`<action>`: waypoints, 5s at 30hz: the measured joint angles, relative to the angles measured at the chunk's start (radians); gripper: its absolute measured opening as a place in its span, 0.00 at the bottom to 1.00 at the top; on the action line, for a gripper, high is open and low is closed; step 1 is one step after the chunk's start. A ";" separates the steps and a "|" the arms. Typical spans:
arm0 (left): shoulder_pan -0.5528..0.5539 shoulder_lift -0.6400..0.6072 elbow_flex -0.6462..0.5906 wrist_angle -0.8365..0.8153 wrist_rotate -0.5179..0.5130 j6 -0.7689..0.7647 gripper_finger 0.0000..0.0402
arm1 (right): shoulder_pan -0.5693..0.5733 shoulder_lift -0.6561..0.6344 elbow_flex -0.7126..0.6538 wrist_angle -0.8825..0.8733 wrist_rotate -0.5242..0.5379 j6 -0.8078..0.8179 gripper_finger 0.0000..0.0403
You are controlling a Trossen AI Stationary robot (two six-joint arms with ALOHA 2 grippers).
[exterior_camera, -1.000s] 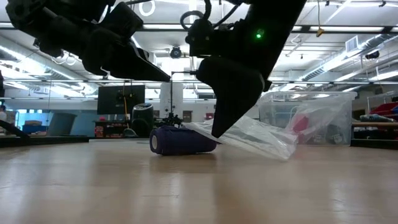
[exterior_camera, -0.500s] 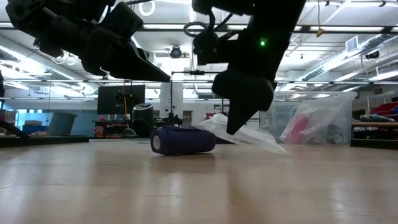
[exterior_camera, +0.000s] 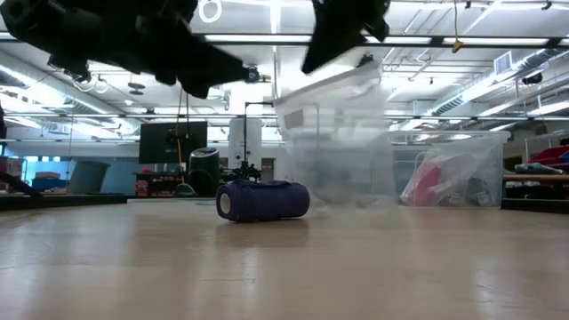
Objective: Roll bandage
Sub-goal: Open the transparent zip bag
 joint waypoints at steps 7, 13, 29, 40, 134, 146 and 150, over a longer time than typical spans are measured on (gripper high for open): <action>-0.008 0.050 0.000 0.110 0.010 -0.235 0.34 | -0.003 0.007 0.000 0.172 0.075 -0.141 0.00; -0.009 0.080 0.000 0.025 0.028 -0.109 0.34 | 0.022 0.001 0.000 0.035 0.052 -0.128 0.00; 0.091 0.081 -0.043 -0.084 -0.031 0.060 0.34 | 0.100 0.007 -0.307 0.419 -0.276 -0.263 0.27; 0.223 0.080 -0.058 -0.059 0.059 0.061 0.29 | 0.150 0.215 -0.224 0.395 -0.091 -0.283 0.50; 0.249 0.080 -0.193 0.799 0.509 -0.098 0.05 | 0.195 -0.080 -0.084 0.565 0.270 -0.642 0.00; 0.271 0.080 -0.193 0.826 0.539 -0.070 0.30 | 0.316 -0.102 -0.084 0.592 0.450 -0.699 0.00; 0.273 0.080 -0.190 0.818 0.529 -0.074 0.36 | 0.337 -0.110 -0.084 0.641 0.475 -0.748 0.00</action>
